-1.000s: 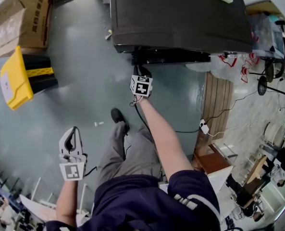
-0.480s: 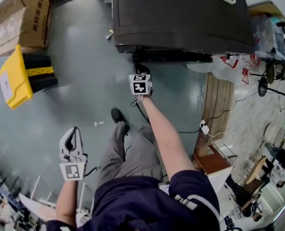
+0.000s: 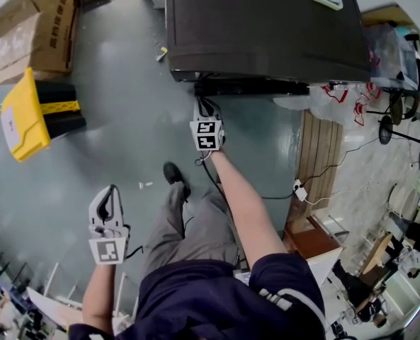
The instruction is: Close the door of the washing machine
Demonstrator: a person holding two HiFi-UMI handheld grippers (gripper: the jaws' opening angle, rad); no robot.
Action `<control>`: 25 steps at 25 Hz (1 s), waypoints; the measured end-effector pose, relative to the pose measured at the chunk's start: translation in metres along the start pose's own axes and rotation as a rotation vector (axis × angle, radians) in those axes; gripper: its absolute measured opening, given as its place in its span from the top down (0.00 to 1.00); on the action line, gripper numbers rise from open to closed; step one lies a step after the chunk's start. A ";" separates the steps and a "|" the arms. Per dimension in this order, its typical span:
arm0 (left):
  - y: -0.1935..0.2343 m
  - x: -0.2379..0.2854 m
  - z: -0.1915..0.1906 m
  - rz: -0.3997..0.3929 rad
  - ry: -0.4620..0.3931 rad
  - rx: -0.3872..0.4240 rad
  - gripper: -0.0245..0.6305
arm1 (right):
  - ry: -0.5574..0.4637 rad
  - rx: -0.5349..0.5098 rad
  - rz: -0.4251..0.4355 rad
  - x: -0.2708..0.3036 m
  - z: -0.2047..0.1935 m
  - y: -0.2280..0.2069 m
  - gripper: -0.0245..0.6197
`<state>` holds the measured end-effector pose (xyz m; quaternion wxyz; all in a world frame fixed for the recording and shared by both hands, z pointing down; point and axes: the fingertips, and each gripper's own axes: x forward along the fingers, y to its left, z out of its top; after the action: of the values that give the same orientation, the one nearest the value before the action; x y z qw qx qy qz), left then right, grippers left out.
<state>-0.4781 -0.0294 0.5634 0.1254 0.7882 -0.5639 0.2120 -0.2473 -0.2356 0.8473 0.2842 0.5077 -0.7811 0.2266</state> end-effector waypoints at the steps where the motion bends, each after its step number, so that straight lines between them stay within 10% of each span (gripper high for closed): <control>1: -0.001 0.001 0.003 -0.003 -0.003 0.004 0.93 | -0.023 -0.010 0.001 -0.005 0.005 0.000 0.89; 25: -0.039 0.018 0.109 -0.020 -0.225 0.035 0.93 | -0.433 -0.119 0.097 -0.185 0.133 0.006 0.92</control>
<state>-0.4150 -0.0788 0.4773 0.0496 0.8147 -0.5628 0.1305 -0.2219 -0.1959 0.6243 0.1279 0.4887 -0.8594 0.0793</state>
